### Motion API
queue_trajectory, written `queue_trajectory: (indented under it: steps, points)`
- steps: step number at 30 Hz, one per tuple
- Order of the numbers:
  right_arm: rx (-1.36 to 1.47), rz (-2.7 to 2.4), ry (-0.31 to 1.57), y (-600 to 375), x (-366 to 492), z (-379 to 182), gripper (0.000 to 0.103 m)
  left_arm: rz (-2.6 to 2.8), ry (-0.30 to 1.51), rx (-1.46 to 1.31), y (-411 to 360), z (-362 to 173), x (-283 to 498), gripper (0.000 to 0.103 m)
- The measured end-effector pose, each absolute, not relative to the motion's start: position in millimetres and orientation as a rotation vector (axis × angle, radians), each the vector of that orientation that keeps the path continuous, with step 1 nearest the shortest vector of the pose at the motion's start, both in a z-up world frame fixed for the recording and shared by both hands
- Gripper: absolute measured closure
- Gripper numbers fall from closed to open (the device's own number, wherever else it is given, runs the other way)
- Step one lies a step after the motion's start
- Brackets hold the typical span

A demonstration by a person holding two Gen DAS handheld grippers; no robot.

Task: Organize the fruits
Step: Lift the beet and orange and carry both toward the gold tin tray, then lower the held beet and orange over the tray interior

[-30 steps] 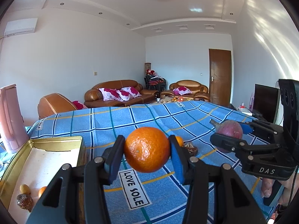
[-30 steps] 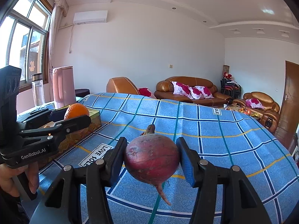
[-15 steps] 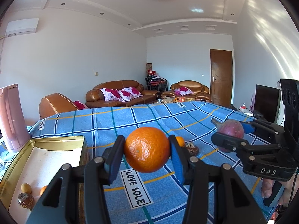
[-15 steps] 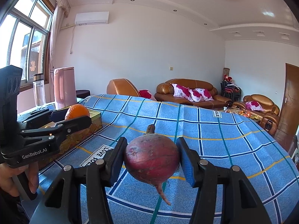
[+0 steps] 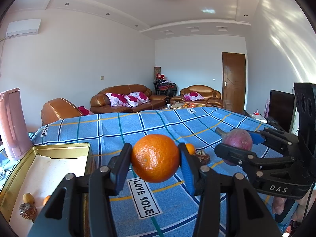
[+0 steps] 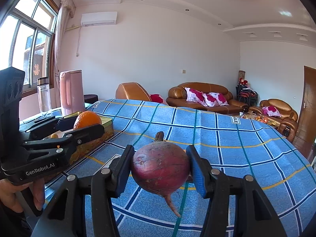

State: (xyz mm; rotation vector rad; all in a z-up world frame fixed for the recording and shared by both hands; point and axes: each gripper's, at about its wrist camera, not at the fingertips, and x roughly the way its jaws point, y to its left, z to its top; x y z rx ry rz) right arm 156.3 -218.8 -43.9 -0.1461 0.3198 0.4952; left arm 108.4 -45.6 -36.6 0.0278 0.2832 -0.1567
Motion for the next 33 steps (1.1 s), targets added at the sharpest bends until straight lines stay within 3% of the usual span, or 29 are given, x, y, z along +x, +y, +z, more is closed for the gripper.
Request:
queue_trajectory:
  steps: [33]
  points:
    - [-0.221, 0.627, 0.35, -143, 151, -50, 0.047, -0.078, 0.319, -0.039, 11, -40, 94, 0.054]
